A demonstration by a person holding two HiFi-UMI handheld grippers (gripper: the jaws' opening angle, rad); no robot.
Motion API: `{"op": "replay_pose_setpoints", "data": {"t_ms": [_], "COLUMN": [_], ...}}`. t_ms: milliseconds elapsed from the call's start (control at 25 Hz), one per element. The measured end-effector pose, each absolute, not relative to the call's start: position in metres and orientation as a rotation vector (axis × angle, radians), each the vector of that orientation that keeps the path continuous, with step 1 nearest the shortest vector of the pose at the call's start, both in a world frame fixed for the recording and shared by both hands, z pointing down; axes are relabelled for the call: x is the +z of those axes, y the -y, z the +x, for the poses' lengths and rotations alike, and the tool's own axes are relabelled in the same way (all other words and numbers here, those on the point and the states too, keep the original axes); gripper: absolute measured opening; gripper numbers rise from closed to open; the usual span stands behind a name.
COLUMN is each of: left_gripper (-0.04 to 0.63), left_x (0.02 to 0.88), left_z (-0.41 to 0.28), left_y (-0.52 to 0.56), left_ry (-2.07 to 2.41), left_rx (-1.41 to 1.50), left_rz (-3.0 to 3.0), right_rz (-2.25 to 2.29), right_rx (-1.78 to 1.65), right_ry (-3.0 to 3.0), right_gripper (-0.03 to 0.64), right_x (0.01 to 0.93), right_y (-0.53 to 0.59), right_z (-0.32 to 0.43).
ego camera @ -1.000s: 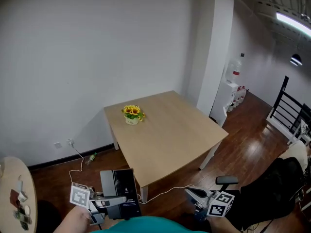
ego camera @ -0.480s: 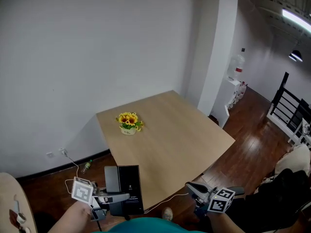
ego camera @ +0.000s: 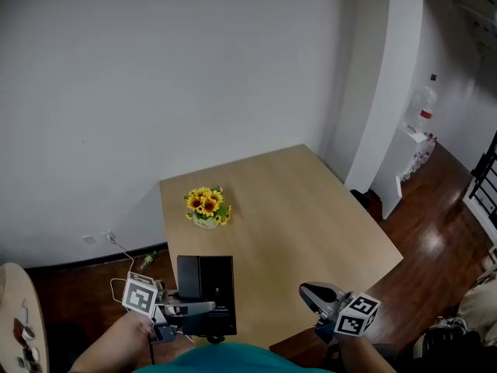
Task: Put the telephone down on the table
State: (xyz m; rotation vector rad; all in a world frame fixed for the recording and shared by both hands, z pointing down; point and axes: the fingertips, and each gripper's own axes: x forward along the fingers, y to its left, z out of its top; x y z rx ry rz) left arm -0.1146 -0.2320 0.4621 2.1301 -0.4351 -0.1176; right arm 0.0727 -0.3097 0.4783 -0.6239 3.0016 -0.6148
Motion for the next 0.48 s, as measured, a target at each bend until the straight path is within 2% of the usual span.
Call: {"op": "replay_pose_setpoints", "data": {"t_ms": [480], "left_gripper": [0.176], "left_x": [0.489], "left_z": [-0.142], "left_y": [0.337], "left_ry": [0.231], "left_rx": [0.032], "left_rz": [2.085], "right_rz": [-0.833], "right_rx": [-0.778], "right_ry": [-2.870], "right_gripper": [0.002], "right_x": [0.498], "right_y": [0.376], "right_z": [0.027]}}
